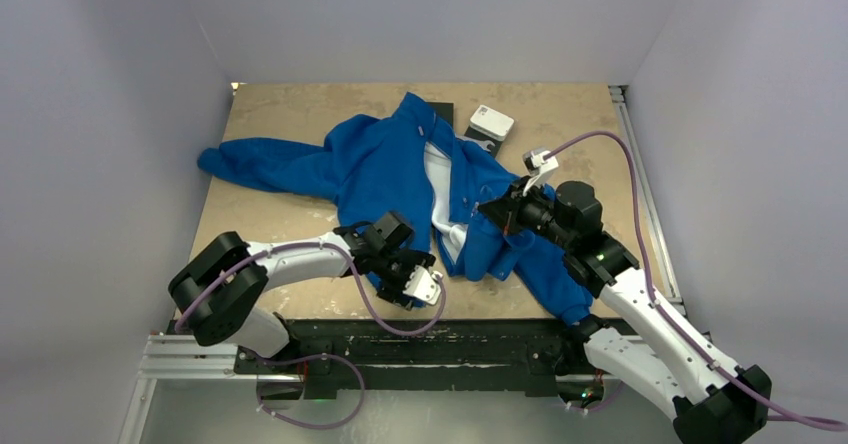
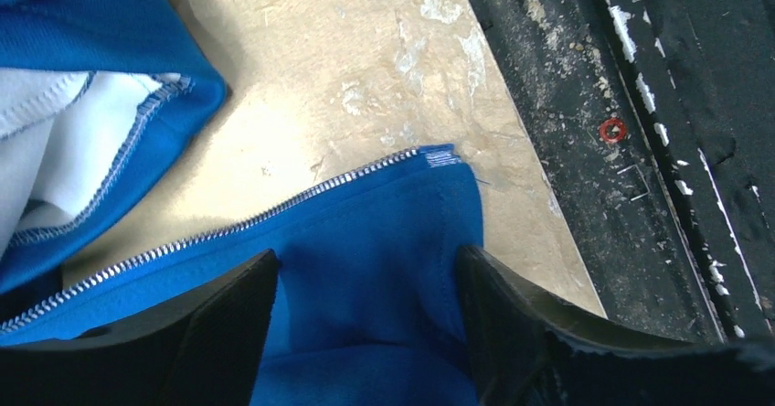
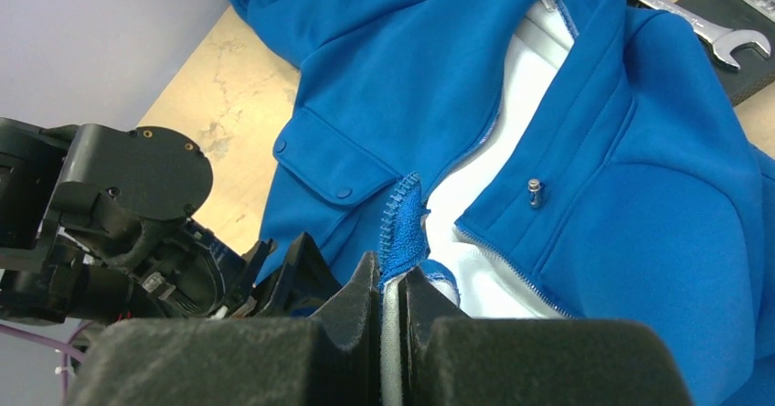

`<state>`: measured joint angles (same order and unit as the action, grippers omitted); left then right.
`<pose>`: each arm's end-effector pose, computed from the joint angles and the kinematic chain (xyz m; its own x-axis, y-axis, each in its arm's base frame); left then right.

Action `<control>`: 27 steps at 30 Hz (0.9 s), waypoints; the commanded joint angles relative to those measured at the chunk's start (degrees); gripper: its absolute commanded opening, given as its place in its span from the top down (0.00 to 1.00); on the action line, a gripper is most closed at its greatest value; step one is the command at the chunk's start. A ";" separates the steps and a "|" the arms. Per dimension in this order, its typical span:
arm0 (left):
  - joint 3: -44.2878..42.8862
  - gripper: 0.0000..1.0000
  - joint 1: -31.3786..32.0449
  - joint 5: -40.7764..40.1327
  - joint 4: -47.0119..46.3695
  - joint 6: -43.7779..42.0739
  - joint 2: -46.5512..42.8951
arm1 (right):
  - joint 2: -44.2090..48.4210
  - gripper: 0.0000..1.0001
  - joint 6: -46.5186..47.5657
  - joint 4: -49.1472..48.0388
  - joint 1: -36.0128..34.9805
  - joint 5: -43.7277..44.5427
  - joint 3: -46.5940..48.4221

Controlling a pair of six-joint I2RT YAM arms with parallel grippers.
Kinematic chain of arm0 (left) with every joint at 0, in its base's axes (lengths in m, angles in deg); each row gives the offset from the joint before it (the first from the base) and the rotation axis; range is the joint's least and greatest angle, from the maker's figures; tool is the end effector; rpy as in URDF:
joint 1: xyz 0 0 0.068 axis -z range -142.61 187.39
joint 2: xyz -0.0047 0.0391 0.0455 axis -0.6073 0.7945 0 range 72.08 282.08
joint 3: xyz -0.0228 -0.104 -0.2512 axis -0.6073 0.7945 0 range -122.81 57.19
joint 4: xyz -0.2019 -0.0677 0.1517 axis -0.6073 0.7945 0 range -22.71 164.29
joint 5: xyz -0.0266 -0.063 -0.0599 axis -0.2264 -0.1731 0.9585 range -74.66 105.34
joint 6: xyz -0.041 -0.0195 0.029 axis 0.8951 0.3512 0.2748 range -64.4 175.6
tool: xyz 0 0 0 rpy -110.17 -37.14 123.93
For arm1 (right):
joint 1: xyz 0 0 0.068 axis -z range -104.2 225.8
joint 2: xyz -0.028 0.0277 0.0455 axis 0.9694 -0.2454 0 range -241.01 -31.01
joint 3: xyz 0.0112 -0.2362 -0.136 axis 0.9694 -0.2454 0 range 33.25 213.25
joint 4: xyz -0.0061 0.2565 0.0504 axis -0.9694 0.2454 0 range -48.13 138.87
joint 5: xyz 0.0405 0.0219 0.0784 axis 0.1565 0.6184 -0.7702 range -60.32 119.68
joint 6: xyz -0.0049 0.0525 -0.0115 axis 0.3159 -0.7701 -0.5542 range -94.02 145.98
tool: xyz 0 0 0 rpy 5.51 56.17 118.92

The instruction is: Zip up the jacket

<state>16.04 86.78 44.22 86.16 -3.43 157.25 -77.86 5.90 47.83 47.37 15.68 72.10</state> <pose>0.1586 -0.2113 0.1559 0.3946 0.6932 -0.6032 0.9126 -0.3720 0.1695 0.1680 0.1008 0.3052 -0.4287 0.1468 -0.8914 -0.5549 0.7359 0.3880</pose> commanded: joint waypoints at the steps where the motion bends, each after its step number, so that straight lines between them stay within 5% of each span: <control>1: 0.76 0.35 1.51 -1.03 -2.42 -2.79 2.55 | 0.71 1.00 -0.55 -1.30 0.40 -1.71 -0.74; 6: -1.21 0.36 2.61 -2.01 -0.08 -1.55 4.23 | 0.79 1.00 -1.39 -1.85 0.39 -2.46 -0.96; 12: -1.29 0.77 3.22 -5.96 -0.59 -0.71 5.53 | 0.99 1.00 -1.81 -2.44 0.46 -3.11 -1.01; 18: -5.04 0.98 3.19 -9.45 -1.11 2.49 4.94 | 0.44 1.00 -1.17 -2.42 0.57 -3.35 -1.17; 27: -13.11 1.00 2.79 -13.88 3.01 5.26 -4.64 | -1.40 1.00 1.04 -2.49 0.66 -6.98 -0.39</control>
<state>7.82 90.01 32.97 87.32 0.57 159.72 -78.28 4.99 46.93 47.77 11.99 70.52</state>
